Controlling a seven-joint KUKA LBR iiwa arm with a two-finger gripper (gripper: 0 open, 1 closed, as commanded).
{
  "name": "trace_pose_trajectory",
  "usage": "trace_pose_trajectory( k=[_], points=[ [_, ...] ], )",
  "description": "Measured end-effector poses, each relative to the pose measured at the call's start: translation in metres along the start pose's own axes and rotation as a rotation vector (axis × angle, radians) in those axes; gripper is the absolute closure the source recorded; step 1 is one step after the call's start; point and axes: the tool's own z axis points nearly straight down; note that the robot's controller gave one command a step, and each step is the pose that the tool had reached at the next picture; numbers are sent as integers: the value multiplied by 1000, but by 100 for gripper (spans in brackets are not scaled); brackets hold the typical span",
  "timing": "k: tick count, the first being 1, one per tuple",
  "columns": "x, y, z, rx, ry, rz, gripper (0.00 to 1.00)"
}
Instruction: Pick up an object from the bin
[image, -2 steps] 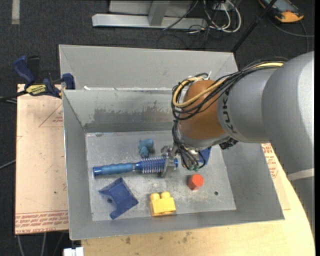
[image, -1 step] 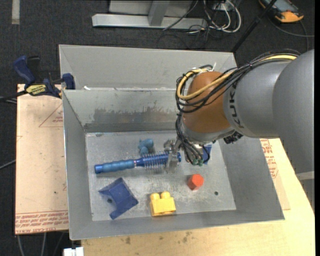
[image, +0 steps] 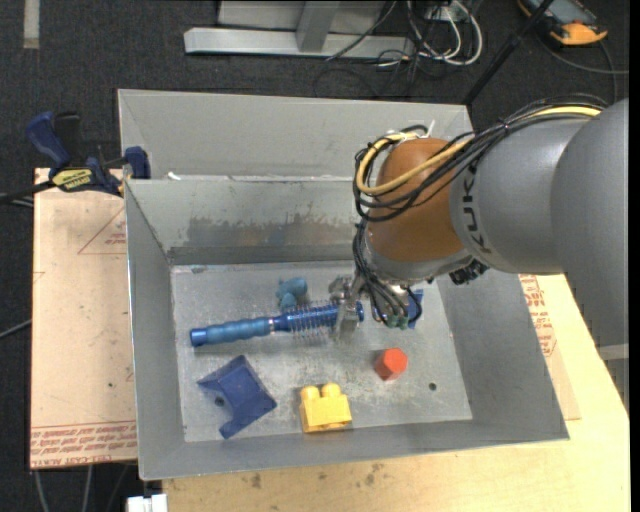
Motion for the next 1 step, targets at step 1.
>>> trace_pose_trajectory(
  k=[1],
  points=[
    [-2,0,-65,-1,-6,-1,100]
  ],
)
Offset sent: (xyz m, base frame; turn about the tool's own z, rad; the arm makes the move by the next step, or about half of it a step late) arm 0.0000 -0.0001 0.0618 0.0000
